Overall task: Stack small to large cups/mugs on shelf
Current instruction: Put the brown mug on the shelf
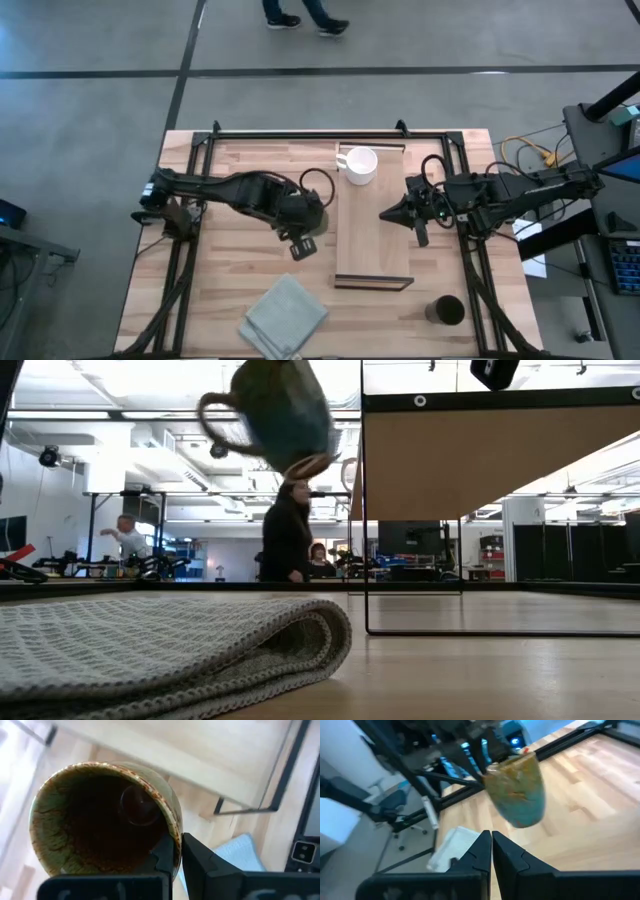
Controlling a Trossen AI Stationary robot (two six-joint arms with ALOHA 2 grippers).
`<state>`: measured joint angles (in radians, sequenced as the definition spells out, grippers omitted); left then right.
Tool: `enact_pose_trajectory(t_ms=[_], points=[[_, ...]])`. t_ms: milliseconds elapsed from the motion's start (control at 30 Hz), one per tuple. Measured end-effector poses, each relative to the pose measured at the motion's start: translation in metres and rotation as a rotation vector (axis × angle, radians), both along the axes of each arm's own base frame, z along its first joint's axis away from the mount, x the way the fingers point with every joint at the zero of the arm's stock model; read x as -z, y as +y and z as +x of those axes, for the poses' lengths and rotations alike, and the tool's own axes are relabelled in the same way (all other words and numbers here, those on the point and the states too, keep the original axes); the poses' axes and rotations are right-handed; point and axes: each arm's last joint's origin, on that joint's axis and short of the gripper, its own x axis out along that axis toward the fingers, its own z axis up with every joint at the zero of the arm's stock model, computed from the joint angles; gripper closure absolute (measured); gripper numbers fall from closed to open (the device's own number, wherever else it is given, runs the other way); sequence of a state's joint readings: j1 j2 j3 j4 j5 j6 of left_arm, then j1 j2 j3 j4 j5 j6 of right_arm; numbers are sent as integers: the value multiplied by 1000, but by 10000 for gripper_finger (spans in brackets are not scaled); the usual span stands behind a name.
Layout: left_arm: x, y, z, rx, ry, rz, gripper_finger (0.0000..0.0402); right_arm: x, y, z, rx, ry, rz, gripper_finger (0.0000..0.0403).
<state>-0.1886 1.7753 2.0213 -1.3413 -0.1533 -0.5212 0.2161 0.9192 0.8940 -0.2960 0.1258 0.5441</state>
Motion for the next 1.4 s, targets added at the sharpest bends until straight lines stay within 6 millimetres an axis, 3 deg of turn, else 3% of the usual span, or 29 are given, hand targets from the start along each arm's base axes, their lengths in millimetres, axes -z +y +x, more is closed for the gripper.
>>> enact_pose_trajectory(t_ms=[367,700,1133,1400], points=[[-31,5,15,79,-111,94,401,10,-6,-4,167,98,-48,394],[-17,12,46,157,-164,163,401,11,-7,-5,194,115,-65,394],[-21,21,56,164,-263,167,401,20,-12,-18,291,225,-72,394],[-7,25,70,171,-252,142,401,17,-13,-23,288,208,-73,394]])
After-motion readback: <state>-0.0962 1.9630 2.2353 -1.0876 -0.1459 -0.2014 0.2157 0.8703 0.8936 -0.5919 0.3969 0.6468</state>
